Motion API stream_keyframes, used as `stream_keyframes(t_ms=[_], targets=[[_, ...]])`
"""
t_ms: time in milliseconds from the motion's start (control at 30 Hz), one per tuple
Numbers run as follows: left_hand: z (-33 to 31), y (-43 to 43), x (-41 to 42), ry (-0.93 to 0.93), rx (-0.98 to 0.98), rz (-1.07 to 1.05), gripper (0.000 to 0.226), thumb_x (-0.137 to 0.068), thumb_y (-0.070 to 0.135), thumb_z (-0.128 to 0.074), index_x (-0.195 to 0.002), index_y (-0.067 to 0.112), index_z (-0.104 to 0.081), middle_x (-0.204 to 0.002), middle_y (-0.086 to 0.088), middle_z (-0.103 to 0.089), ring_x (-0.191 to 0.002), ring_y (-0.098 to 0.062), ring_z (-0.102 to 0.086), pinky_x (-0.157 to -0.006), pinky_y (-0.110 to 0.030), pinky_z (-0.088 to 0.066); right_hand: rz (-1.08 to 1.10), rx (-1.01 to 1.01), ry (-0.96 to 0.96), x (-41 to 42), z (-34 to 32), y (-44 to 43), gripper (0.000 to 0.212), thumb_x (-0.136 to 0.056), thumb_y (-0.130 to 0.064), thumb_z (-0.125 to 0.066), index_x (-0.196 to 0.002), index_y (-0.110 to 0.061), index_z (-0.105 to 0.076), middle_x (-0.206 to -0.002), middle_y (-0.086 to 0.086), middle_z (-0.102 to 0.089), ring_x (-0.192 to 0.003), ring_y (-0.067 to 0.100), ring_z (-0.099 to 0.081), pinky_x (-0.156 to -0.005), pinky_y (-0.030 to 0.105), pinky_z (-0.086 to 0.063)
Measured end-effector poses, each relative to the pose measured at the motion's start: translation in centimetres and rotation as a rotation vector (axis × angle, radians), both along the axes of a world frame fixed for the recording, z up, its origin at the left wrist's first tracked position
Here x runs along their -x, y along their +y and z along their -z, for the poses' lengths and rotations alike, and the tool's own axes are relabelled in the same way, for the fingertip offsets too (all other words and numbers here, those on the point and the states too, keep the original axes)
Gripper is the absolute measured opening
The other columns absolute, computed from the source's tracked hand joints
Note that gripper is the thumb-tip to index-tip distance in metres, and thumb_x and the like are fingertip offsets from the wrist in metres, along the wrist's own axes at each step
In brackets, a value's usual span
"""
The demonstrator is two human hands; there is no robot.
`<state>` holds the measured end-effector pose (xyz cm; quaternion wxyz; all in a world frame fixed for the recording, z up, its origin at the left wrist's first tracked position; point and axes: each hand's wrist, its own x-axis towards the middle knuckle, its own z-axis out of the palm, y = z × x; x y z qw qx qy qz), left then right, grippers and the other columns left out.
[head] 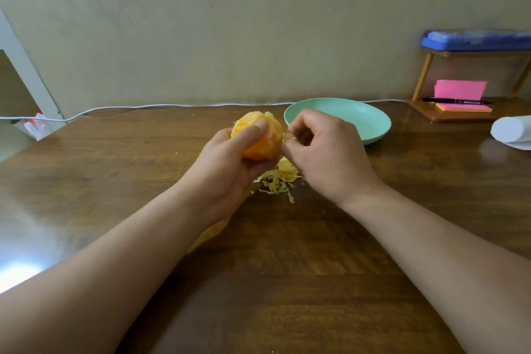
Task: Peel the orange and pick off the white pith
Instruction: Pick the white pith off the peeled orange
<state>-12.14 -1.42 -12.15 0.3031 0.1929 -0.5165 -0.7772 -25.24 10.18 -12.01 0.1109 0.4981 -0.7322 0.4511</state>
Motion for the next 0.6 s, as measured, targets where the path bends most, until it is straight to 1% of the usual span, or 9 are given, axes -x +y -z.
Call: stream_keyframes(t_ms=[100, 167, 200, 267, 300, 367, 433, 500, 600], targets=[[-0.5, -0.3, -0.4, 0.093, -0.219, 0.022, 0.053, -0.1, 0.023, -0.071, -0.144, 0.0, -0.053, -0.141, -0.026, -0.064, -0.123, -0.039, -0.071, -0.104, -0.05, -0.06, 0.006, -0.106, -0.127, 1.0, 0.2, 0.2, 0.009, -0.1, -0.024, -0.066, -0.095, -0.026, -0.073, -0.081, -0.008, -0.071, -0.072, 0.014, -0.068, -0.07, 0.047, -0.061], [-0.7, -0.8, -0.5, 0.111, -0.276, 0.005, 0.055, -0.098, 0.018, -0.073, -0.146, 0.001, -0.05, -0.141, -0.026, -0.062, -0.122, -0.041, -0.07, -0.104, -0.051, -0.06, -0.025, -0.179, -0.13, 0.9, 0.2, 0.2, 0.023, -0.106, -0.019, -0.055, -0.105, -0.031, -0.075, -0.085, -0.005, -0.075, -0.073, 0.018, -0.071, -0.07, 0.05, -0.062], [-0.7, -0.9, -0.6, 0.11, -0.268, -0.003, 0.062, -0.093, 0.014, -0.075, -0.147, 0.001, -0.048, -0.142, -0.027, -0.06, -0.122, -0.042, -0.07, -0.104, -0.051, -0.06, -0.038, -0.195, -0.117, 0.7, 0.2, 0.3, 0.028, -0.107, -0.018, -0.051, -0.104, -0.033, -0.074, -0.084, -0.003, -0.075, -0.069, 0.018, -0.07, -0.066, 0.05, -0.062], [-0.5, -1.1, -0.6, 0.072, -0.152, -0.034, 0.076, -0.078, 0.008, -0.075, -0.148, 0.001, -0.046, -0.141, -0.027, -0.059, -0.122, -0.04, -0.07, -0.104, -0.048, -0.06, -0.043, -0.18, -0.094, 0.3, 0.0, 0.3, 0.027, -0.108, -0.024, -0.051, -0.096, -0.032, -0.073, -0.075, -0.002, -0.072, -0.056, 0.013, -0.062, -0.054, 0.045, -0.055], [-0.4, -1.0, -0.6, 0.032, -0.048, -0.059, 0.079, -0.074, 0.008, -0.075, -0.148, 0.003, -0.047, -0.139, -0.026, -0.06, -0.121, -0.037, -0.071, -0.102, -0.046, -0.061, -0.042, -0.167, -0.088, 0.1, -0.1, 0.4, 0.024, -0.108, -0.03, -0.054, -0.093, -0.03, -0.073, -0.072, -0.004, -0.07, -0.055, 0.011, -0.06, -0.052, 0.043, -0.053], [-0.1, -0.9, -0.7, -0.063, 0.149, -0.112, 0.082, -0.072, 0.012, -0.078, -0.148, 0.015, -0.048, -0.134, -0.02, -0.063, -0.117, -0.031, -0.073, -0.1, -0.043, -0.062, -0.045, -0.167, -0.077, -0.2, -0.2, 0.4, 0.022, -0.106, -0.039, -0.06, -0.092, -0.028, -0.073, -0.073, -0.008, -0.069, -0.062, 0.012, -0.064, -0.058, 0.044, -0.057], [0.1, -0.9, -0.9, -0.132, 0.305, -0.154, 0.082, -0.073, 0.021, -0.081, -0.147, 0.028, -0.047, -0.129, -0.011, -0.065, -0.115, -0.025, -0.073, -0.101, -0.044, -0.061, -0.056, -0.158, -0.102, -0.3, -0.2, 0.4, 0.006, -0.102, -0.029, -0.067, -0.101, -0.031, -0.073, -0.086, -0.013, -0.071, -0.071, 0.012, -0.067, -0.067, 0.043, -0.061], [0.3, -0.9, -1.0, -0.165, 0.436, -0.191, 0.077, -0.075, 0.027, -0.082, -0.144, 0.036, -0.047, -0.127, -0.003, -0.065, -0.114, -0.019, -0.071, -0.1, -0.042, -0.061, -0.054, -0.11, -0.101, -0.5, -0.2, 0.4, 0.013, -0.099, -0.022, -0.07, -0.107, -0.033, -0.069, -0.099, -0.017, -0.071, -0.088, 0.006, -0.068, -0.079, 0.035, -0.062], [0.5, -0.9, -1.3, -0.223, 0.611, -0.227, 0.072, -0.086, 0.027, -0.084, -0.145, 0.039, -0.044, -0.126, 0.006, -0.062, -0.111, -0.012, -0.068, -0.094, -0.034, -0.06, -0.1, -0.005, -0.061, -1.1, -0.4, 0.4, 0.003, -0.101, -0.026, -0.069, -0.101, -0.029, -0.069, -0.096, -0.016, -0.07, -0.095, 0.004, -0.066, -0.081, 0.03, -0.058]])
